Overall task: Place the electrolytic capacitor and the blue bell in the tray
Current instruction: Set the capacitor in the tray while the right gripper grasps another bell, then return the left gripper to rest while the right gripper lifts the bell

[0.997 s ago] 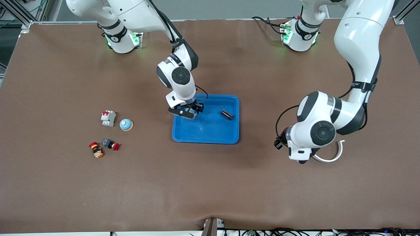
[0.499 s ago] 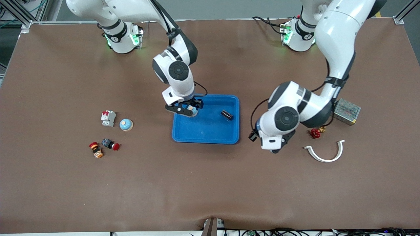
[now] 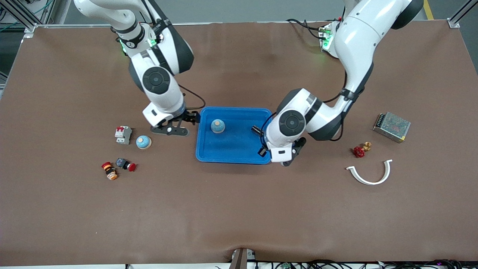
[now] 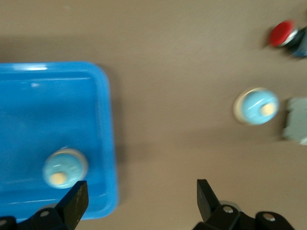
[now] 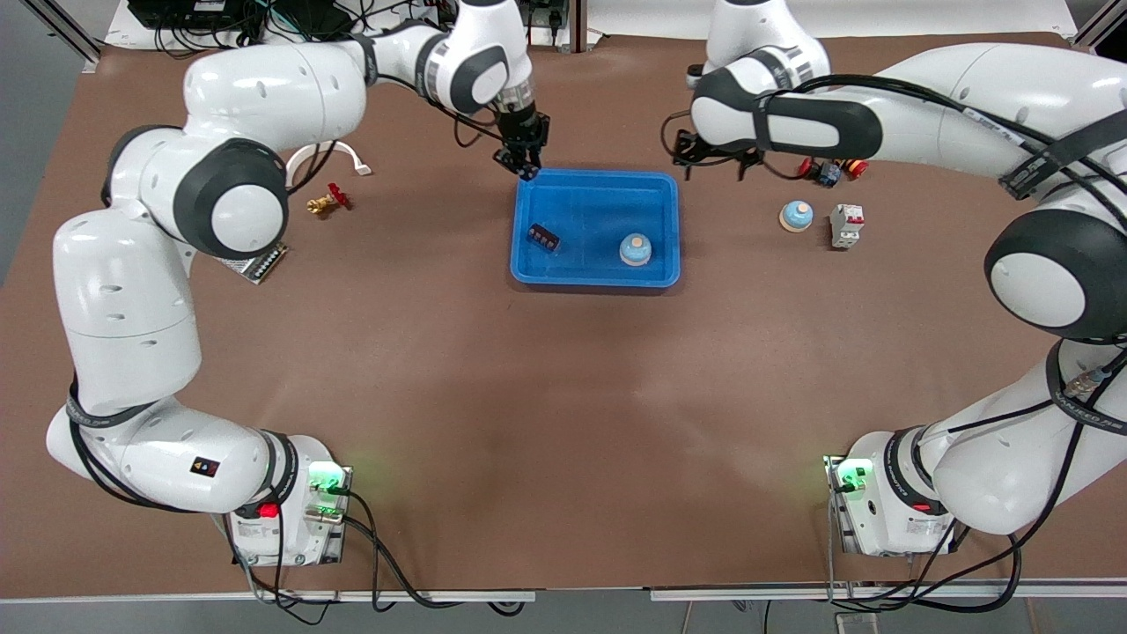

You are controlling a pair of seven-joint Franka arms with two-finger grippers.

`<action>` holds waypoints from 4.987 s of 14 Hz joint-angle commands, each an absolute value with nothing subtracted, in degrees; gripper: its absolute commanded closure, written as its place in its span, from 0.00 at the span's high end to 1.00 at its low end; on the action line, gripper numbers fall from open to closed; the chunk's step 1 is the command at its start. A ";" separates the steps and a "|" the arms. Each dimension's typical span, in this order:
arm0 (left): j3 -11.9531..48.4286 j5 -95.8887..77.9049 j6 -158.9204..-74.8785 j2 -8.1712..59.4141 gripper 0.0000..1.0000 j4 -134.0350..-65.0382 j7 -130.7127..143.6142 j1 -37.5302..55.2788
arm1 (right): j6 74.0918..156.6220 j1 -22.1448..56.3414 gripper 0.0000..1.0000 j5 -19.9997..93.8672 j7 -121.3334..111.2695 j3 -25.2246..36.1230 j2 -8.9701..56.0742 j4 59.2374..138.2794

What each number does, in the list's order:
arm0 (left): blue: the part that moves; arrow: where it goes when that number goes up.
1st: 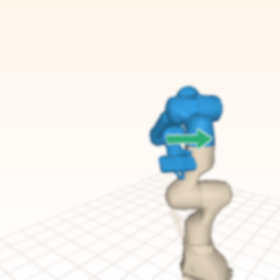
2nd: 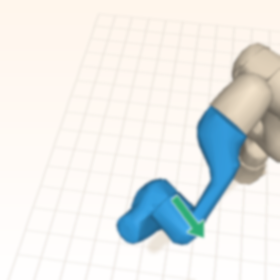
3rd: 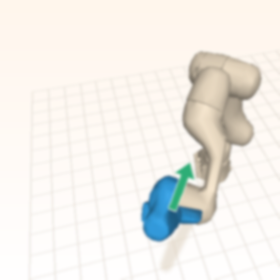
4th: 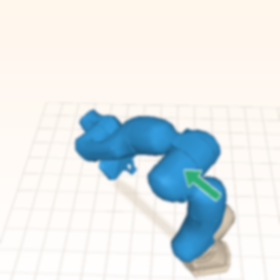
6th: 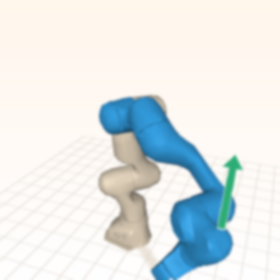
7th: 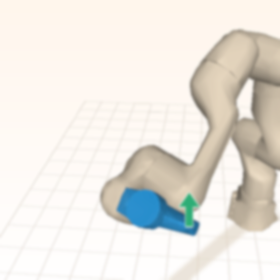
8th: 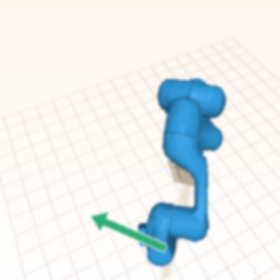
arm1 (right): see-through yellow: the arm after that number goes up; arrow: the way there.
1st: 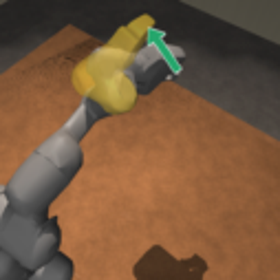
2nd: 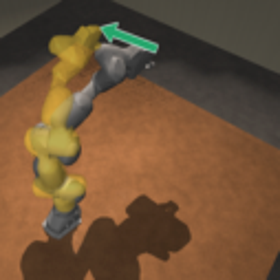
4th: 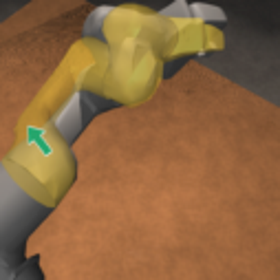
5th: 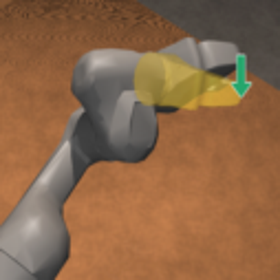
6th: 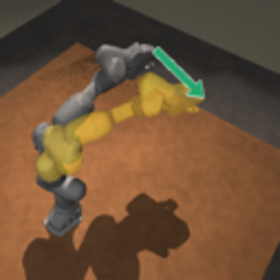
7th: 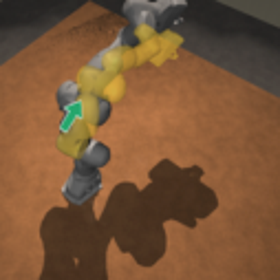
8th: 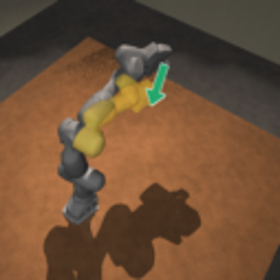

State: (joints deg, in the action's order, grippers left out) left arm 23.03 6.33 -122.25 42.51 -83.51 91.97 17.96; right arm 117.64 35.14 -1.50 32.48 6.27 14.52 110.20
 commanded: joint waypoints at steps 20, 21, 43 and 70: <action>20.65 5.80 -130.52 47.91 1.00 -83.23 94.66 21.80 | 141.32 11.86 1.00 -3.43 1.58 4.92 17.13 124.63; 20.57 6.24 -130.43 46.86 1.00 -83.23 94.66 21.45 | 142.02 12.13 1.00 -1.34 1.58 4.92 17.92 124.72; 21.36 16.87 -112.61 21.72 1.00 -83.32 52.50 3.26 | 155.82 13.97 1.00 0.79 1.49 4.83 23.99 130.59; 4.67 1.49 -87.90 -5.45 1.00 -97.03 8.26 5.00 | 132.65 15.38 0.30 4.38 12.81 0.98 18.99 118.76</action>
